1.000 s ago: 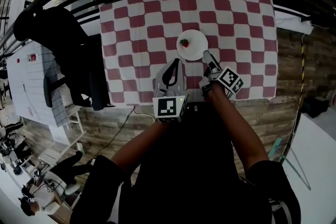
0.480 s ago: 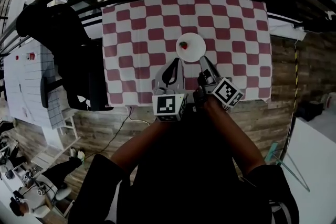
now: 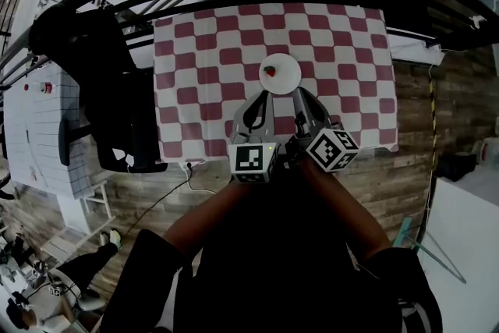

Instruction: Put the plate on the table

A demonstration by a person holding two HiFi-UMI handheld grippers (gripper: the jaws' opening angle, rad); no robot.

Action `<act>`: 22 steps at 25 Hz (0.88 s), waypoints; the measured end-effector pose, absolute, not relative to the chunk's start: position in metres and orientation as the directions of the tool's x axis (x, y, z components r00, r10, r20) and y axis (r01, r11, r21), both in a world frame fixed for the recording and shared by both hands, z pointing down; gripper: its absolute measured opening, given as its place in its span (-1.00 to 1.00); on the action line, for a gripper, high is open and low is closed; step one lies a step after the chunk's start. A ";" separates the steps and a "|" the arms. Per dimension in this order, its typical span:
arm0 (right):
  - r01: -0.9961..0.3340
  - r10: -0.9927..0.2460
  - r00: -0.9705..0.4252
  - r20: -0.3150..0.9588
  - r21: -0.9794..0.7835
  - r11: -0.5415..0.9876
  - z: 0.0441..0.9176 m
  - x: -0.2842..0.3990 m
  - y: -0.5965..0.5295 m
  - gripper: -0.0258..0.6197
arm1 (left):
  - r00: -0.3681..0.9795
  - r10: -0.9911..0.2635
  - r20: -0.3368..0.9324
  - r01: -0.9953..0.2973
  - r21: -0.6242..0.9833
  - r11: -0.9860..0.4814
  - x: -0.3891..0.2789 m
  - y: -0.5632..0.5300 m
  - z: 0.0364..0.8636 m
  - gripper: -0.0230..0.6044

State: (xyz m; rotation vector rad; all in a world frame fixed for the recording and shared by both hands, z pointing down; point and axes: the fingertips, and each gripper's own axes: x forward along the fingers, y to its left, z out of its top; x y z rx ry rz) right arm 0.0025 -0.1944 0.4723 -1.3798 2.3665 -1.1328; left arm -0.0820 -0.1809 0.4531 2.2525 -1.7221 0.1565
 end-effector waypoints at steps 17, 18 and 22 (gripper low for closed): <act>-0.885 -0.866 -0.460 0.197 -0.176 0.430 0.405 -0.002 -0.158 -0.93 | 0.334 -0.936 0.109 -0.939 0.122 -0.321 -0.070 -0.148 0.400 -0.90; -0.888 -0.868 -0.457 0.192 -0.147 0.435 0.402 -0.004 -0.155 -0.93 | 0.339 -0.935 0.102 -0.937 0.123 -0.327 -0.069 -0.147 0.398 -0.90; -0.889 -0.872 -0.457 0.172 -0.085 0.449 0.391 -0.007 -0.143 -0.93 | 0.348 -0.934 0.086 -0.935 0.105 -0.339 -0.067 -0.139 0.392 -0.90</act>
